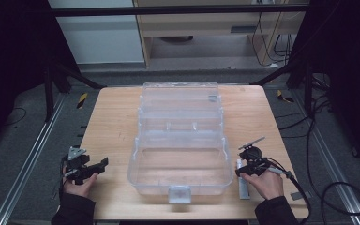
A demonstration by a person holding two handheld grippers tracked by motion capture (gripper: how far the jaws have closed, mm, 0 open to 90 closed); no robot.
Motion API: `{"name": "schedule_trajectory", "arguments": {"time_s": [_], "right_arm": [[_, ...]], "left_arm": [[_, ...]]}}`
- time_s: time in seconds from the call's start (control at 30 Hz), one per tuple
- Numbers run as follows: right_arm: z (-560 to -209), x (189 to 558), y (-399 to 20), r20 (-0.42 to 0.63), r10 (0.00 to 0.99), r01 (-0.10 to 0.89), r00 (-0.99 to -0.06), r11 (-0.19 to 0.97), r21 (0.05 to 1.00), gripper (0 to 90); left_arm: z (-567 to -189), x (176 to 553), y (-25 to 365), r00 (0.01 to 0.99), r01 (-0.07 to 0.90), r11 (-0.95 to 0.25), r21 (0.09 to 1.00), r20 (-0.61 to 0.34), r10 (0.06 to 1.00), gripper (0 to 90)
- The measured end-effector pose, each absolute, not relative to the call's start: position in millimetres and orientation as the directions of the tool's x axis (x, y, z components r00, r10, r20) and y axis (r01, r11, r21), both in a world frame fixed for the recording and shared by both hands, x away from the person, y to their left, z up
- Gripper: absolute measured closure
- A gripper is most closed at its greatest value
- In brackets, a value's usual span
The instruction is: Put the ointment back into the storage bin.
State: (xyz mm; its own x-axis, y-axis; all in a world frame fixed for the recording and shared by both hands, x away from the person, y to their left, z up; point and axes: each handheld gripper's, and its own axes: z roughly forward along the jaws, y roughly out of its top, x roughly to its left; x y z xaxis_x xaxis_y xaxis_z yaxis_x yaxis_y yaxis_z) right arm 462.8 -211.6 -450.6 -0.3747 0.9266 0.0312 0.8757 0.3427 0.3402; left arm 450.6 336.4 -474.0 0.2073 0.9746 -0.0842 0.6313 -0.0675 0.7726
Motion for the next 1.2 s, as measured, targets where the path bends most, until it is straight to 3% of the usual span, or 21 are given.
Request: {"name": "schedule_trajectory", "arguments": {"time_s": [0.27,0.5,1.2], "right_arm": [[-464.3,468.8,-212.7,0.058,0.932,0.899,-0.358,0.327,0.292,57.9],[-466.4,468.9,-215.0,0.072,0.925,0.896,-0.373,0.339,0.289,68.6],[-464.5,477.6,-213.6,0.055,0.901,0.889,-0.430,0.413,0.200,69.5]], "left_arm": [[-474.2,450.7,336.4,0.208,0.632,-0.069,0.772,-0.083,0.975,20.2],[-474.1,450.6,336.1,0.209,0.632,-0.071,0.772,-0.082,0.974,20.8],[-474.3,451.3,334.6,0.220,0.638,-0.082,0.766,-0.079,0.972,22.0]]}}
